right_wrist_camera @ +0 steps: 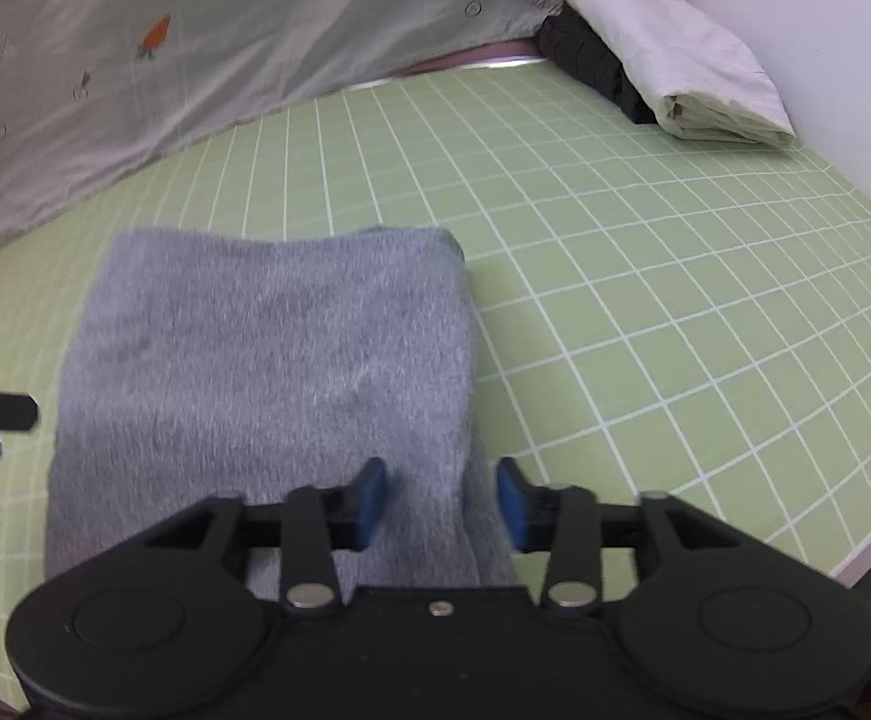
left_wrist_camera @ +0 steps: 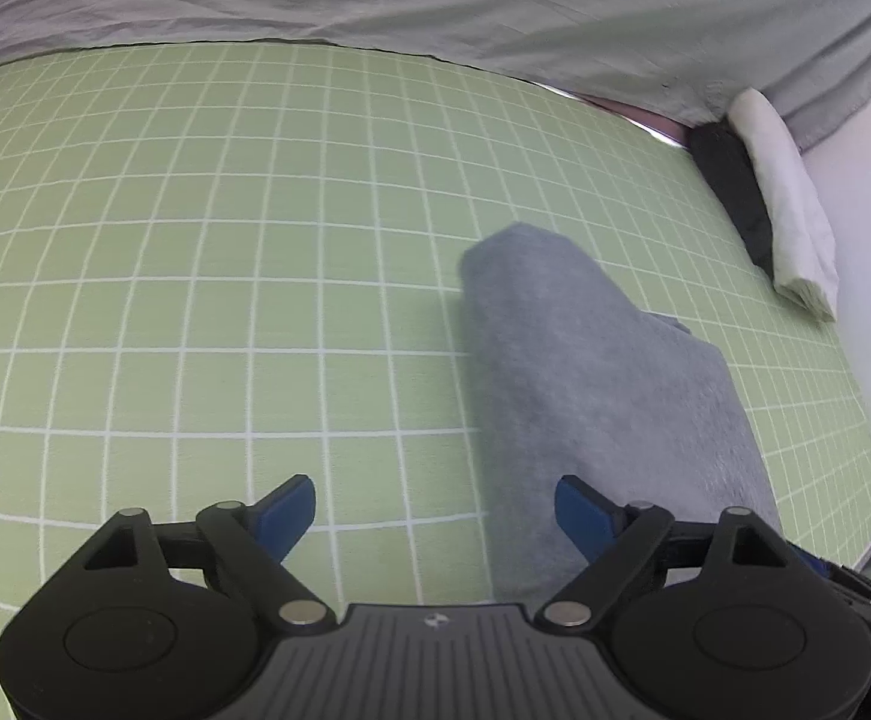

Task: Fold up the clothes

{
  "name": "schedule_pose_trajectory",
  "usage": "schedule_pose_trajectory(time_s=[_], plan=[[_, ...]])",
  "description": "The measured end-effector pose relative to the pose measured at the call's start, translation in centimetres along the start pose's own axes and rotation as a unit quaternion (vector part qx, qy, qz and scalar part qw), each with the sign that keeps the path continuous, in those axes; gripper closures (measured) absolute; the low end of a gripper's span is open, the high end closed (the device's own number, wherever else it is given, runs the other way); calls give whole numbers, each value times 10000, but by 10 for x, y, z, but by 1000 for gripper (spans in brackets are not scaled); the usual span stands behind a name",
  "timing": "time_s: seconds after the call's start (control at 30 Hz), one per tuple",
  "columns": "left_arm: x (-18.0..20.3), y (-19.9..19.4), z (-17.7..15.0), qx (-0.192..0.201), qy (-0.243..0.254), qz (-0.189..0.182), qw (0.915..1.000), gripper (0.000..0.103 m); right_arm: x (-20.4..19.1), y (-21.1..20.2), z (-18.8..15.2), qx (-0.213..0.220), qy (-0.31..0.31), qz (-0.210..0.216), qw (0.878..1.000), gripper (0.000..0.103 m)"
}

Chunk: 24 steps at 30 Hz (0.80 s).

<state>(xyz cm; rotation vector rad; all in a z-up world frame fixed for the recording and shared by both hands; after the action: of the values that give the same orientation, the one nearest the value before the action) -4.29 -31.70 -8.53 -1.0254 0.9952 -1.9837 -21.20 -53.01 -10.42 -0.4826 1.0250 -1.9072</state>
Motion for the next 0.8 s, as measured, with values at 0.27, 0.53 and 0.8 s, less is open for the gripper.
schedule_pose_trajectory(time_s=[0.27,0.53,0.8], plan=[[18,15,5,-132,195,-161,9996,11,1,21,6,-159,-36,43,9999,30],[35,40,11,-404,265,-241,9985,10,6,50,16,-424,-45,209,9989,23],[43,69,12,-832,291,-242,9958,10,4,72,25,-612,-130,352,9974,15]])
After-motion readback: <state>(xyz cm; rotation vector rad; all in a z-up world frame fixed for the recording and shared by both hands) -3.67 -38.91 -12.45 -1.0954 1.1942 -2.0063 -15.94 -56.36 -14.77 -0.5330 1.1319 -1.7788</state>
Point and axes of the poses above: each gripper's, at about its wrist camera, not at the fingertips, and y roughly the way its jaws point, x to its right, z to its top, the point moved 7 cm from there along y, roughly the way its jaws point, and after that the axes turned 3 degrees about -y, right-handed, at the moved point
